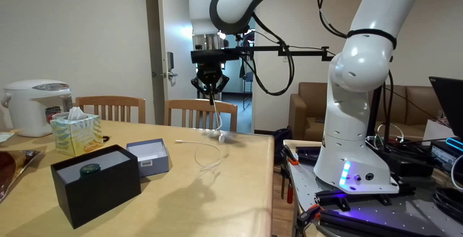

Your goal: Remove the white cable from the black box then put it on the table

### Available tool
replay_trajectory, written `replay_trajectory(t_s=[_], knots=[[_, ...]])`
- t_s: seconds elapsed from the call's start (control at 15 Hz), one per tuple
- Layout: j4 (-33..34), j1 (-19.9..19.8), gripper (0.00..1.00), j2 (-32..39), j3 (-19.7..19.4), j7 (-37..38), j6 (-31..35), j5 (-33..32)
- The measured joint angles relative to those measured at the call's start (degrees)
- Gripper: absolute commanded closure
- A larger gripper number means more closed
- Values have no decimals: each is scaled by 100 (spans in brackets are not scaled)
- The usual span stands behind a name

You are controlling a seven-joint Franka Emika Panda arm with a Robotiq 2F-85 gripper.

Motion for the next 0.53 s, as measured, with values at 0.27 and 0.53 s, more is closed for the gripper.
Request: replay_trajectory(t_s=[0.27,0.53], knots=[[303,314,99,503,-5,-27,-363,-235],[476,624,99,1169,-92,-94,-282,-234]])
